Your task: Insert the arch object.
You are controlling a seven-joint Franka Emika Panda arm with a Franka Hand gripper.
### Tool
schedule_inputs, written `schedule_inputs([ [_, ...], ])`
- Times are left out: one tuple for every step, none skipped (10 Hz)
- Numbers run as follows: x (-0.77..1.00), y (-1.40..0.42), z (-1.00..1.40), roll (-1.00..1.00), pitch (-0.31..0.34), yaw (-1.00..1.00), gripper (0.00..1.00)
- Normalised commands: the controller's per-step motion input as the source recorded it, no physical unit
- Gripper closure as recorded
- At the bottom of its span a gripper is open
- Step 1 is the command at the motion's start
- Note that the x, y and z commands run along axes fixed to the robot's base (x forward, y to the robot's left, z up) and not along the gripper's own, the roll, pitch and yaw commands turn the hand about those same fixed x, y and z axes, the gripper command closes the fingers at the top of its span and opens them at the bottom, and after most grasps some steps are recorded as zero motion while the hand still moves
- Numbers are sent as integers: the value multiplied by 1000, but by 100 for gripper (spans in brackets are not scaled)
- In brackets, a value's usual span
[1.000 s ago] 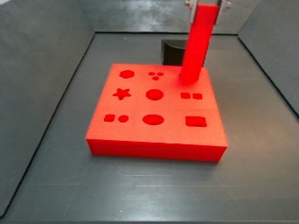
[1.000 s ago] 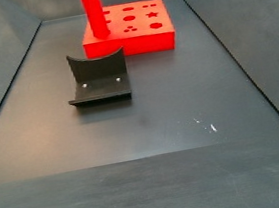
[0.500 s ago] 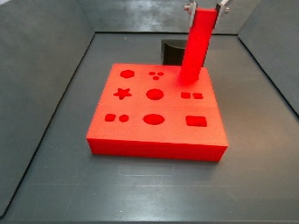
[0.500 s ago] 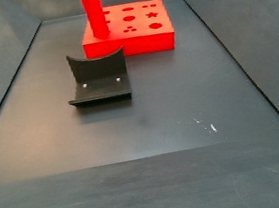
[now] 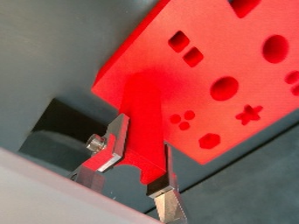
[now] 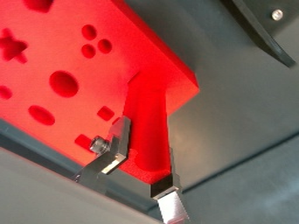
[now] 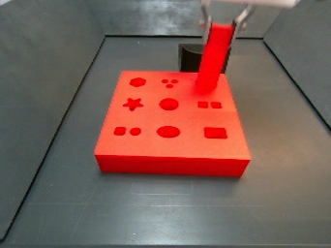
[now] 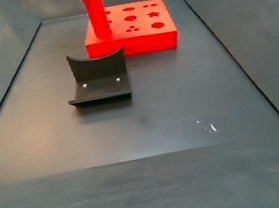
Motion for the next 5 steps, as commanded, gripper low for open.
schedule_inputs([
  [-189,-31,-857,234,-107,0,100],
  [-49,0,-677,43,-83,0,100],
  [-3,40,-377,-89,-20,0,100],
  [0,0,-109,-114,0,0,100],
  [0,0,0,0,0,0,100],
])
